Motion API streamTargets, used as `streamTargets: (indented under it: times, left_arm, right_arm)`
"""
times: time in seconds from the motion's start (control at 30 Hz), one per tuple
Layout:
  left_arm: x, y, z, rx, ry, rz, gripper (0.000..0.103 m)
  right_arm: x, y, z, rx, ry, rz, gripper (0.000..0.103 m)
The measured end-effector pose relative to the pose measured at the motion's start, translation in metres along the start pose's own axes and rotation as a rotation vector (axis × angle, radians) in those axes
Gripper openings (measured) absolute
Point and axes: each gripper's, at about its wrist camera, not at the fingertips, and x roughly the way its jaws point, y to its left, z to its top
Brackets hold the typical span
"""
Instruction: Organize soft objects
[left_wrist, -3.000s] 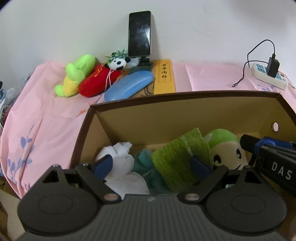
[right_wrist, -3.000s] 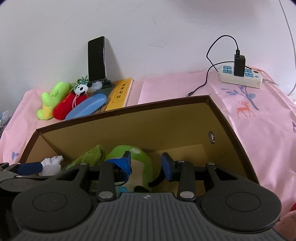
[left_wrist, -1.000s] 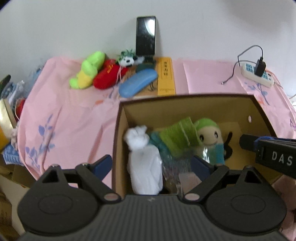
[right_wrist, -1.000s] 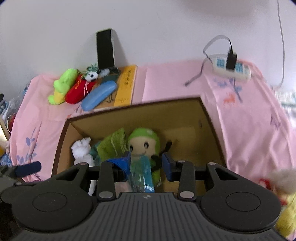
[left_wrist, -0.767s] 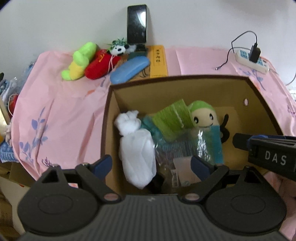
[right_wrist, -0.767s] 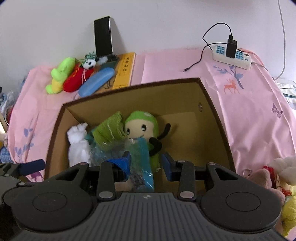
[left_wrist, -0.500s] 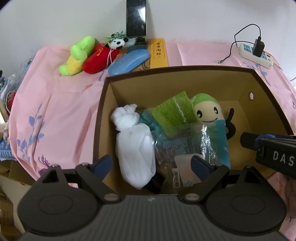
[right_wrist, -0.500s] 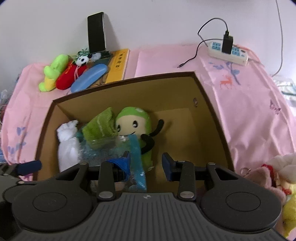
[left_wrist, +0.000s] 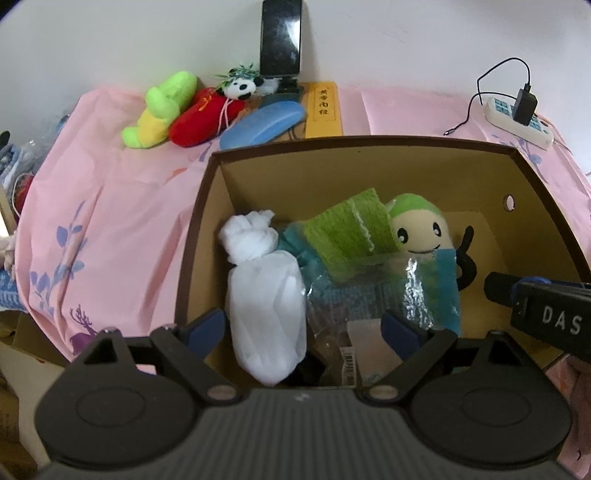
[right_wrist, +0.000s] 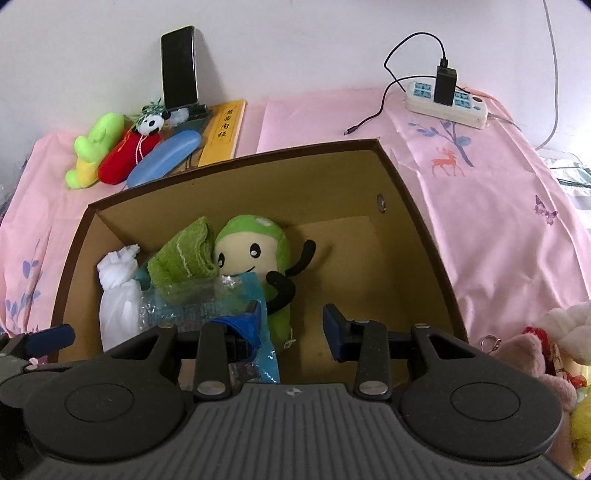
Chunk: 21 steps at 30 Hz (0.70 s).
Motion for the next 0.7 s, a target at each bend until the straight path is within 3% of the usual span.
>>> streamTargets:
  times: [0.33,0.7]
  left_arm:
    - [-0.0014,0.0051,-0.0005,-0.017,-0.011,0.033,0.094]
    - [-0.0035,0.0011,-0.0024,-0.020,-0.024,-0.004,0.094]
  right_arm:
    - [0.0012,-0.0025,-0.0012,0.005,-0.014,0.013,0.020]
    - [0.0040,-0.0039,-0.0015,0.006,-0.009,0.032,0.019]
